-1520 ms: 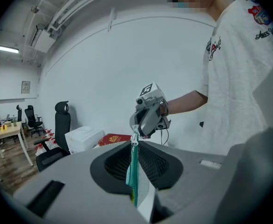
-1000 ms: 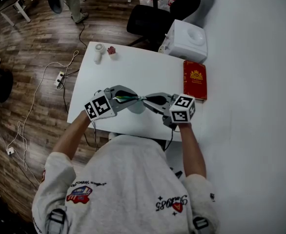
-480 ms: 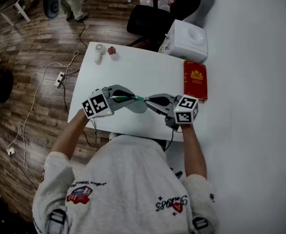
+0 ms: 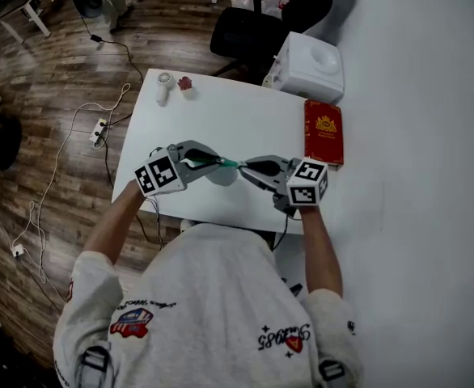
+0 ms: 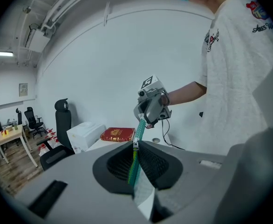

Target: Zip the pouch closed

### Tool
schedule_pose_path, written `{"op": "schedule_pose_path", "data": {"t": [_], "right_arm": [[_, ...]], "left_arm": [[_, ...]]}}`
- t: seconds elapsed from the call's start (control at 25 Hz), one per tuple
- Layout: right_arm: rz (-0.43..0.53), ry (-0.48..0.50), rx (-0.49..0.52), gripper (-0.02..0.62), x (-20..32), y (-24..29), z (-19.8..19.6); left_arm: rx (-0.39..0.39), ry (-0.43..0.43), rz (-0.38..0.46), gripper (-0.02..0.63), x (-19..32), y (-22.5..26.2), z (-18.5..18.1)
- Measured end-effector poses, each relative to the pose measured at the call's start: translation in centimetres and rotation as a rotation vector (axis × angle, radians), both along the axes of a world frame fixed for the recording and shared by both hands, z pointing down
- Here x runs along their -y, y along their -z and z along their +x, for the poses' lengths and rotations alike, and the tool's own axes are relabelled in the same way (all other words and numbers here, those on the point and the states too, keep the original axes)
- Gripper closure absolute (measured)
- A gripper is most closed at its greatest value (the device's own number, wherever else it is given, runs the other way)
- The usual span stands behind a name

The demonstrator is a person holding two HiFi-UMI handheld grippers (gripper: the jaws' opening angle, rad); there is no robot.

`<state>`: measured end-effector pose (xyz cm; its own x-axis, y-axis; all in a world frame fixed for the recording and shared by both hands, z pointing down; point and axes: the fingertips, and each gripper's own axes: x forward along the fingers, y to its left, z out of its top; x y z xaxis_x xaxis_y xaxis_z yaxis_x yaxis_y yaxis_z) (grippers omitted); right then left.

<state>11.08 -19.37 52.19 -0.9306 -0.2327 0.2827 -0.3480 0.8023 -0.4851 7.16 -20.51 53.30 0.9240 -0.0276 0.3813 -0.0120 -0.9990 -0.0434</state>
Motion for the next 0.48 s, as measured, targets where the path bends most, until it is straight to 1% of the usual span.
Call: {"op": "schedule_pose_path", "data": {"t": [0.48], "right_arm": [[-0.015,-0.001,0.007,0.578,0.08,-0.14,0.4]], "left_arm": [[0.014,0.01,-0.004,0.577,0.53,-0.61,-0.52]]}}
